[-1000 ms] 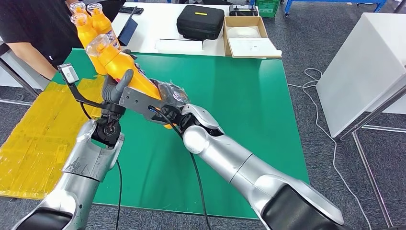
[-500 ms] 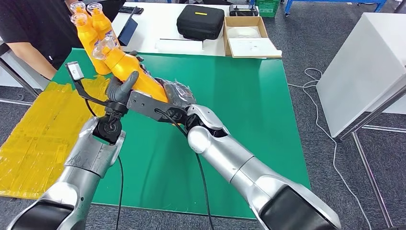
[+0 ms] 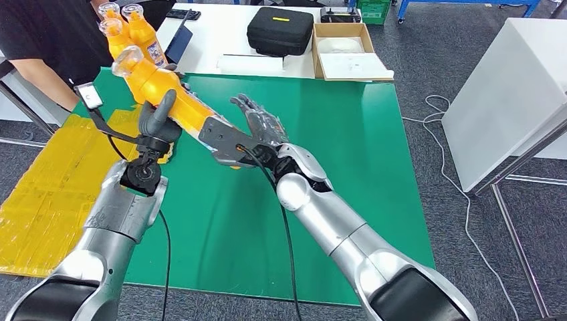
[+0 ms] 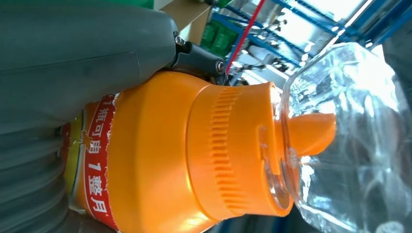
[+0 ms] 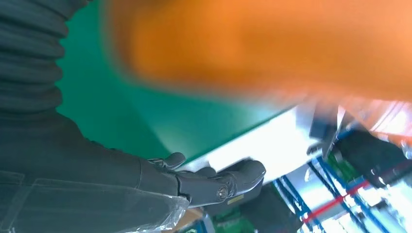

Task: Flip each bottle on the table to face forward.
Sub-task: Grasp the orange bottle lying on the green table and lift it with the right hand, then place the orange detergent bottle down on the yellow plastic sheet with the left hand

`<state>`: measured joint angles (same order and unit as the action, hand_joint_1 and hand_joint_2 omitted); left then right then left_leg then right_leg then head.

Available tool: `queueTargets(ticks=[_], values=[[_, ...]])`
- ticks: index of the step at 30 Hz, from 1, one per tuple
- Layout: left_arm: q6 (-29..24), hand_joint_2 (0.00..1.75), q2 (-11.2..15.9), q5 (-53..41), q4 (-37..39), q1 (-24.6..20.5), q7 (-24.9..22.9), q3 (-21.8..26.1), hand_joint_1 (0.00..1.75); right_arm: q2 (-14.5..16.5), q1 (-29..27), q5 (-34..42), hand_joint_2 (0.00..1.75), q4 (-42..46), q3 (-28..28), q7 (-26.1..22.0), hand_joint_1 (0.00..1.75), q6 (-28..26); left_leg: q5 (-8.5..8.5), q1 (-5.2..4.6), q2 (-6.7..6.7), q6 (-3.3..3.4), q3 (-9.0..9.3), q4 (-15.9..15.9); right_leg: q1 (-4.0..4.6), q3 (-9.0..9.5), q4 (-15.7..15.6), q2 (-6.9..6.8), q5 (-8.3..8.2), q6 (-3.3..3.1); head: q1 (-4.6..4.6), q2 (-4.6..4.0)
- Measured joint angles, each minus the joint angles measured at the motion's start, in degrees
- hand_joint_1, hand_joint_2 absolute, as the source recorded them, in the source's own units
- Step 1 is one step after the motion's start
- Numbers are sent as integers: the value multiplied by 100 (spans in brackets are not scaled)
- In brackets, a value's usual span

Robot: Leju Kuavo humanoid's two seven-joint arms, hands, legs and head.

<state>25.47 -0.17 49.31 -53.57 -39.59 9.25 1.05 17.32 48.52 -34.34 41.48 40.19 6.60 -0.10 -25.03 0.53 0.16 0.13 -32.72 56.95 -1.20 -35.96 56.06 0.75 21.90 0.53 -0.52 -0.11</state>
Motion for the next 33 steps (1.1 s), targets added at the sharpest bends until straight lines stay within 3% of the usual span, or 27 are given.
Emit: queueTargets(ticks=[5,10,13,15,18,20,22,27,33], values=[[44,175,32,24,0,46,-48,93,175,-53,-76,-95,0,134,-137,-3,0,10,0,0,-2,0,0,0,0,0,0,0,0,0,0,0],[-6,175,119,-106,0,181,-314,636,175,-332,-715,-622,0,1212,-1039,-46,0,13,0,0,-8,0,-3,0,0,-3,-1,-2,1,0,2,0],[-210,175,126,-481,0,120,-203,788,175,-435,-927,-698,0,1657,-1250,-31,0,10,0,0,-8,0,-3,0,0,-2,-2,-2,0,0,2,0],[-750,175,167,-1314,0,36,177,889,175,-533,-1051,-760,0,1951,-1369,17,0,23,0,0,-7,0,-4,0,0,-2,-1,-2,0,0,2,0],[-2299,175,271,-3468,-38,-117,892,1066,175,-687,-1287,-927,0,2396,-1537,119,0,99,0,1,1,0,-3,0,1,-3,-1,0,0,0,0,0],[-3171,175,307,-4893,-159,-186,1121,1192,175,-783,-1465,-1016,0,2658,-1613,160,0,144,0,2,-3,0,-3,0,1,-4,-1,-1,0,0,0,0],[-3518,175,315,-5700,-301,-232,1164,1323,175,-856,-1607,-1056,0,2858,-1665,176,0,164,0,2,-11,0,-4,0,1,-5,-1,-3,1,0,-1,0],[-3941,175,304,-6565,-446,-267,1188,1492,175,-951,-1758,-1048,0,3113,-1707,165,0,187,-1,1,-6,0,-5,-1,1,-4,-1,-2,1,0,2,0],[-5763,175,529,-9079,251,-424,1539,1436,175,-1193,-1946,-622,0,3364,-1688,56,0,214,-1,0,-9,0,-5,0,0,-3,-2,-3,1,0,1,0]])
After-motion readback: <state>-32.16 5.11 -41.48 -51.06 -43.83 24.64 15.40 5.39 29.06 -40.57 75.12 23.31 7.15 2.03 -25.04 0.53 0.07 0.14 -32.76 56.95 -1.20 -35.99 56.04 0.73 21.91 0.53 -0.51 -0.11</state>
